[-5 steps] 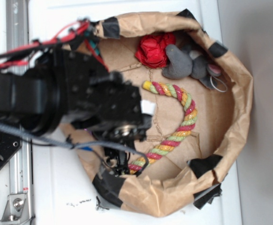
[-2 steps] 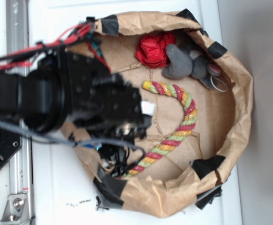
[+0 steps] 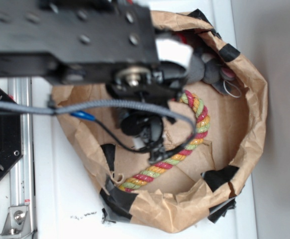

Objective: Grab the rock.

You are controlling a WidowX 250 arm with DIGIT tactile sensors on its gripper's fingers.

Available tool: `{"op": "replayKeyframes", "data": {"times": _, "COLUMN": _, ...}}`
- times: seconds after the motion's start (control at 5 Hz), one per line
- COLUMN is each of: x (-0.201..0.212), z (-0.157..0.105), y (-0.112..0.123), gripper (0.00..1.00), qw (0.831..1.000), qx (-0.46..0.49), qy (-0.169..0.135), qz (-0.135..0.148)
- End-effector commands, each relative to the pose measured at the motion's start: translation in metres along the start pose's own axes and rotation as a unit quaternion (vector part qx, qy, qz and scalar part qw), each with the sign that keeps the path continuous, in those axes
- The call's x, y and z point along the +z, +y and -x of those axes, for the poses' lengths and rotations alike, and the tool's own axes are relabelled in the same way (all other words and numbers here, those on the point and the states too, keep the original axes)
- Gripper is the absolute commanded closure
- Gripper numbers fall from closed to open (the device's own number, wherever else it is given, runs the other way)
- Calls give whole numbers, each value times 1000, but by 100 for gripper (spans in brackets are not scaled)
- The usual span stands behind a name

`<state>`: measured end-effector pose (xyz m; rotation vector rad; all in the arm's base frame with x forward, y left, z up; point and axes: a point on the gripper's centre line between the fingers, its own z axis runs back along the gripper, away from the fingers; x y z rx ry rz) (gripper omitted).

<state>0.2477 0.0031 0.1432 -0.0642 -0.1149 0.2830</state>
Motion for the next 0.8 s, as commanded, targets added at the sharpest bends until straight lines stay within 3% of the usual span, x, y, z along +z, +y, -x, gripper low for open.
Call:
{"op": "replayKeyframes", "data": {"times": 0.0, "x": 46, "z": -12, "y": -9, "gripper": 100, "qw": 998, "qx": -18, "qy": -62, "qz": -2}}
{"op": "replayKeyframes", "data": {"times": 0.6, "x": 37, "z": -9, "y": -5, "gripper": 100, "qw": 997, "qx": -12, "qy": -73, "qz": -4}}
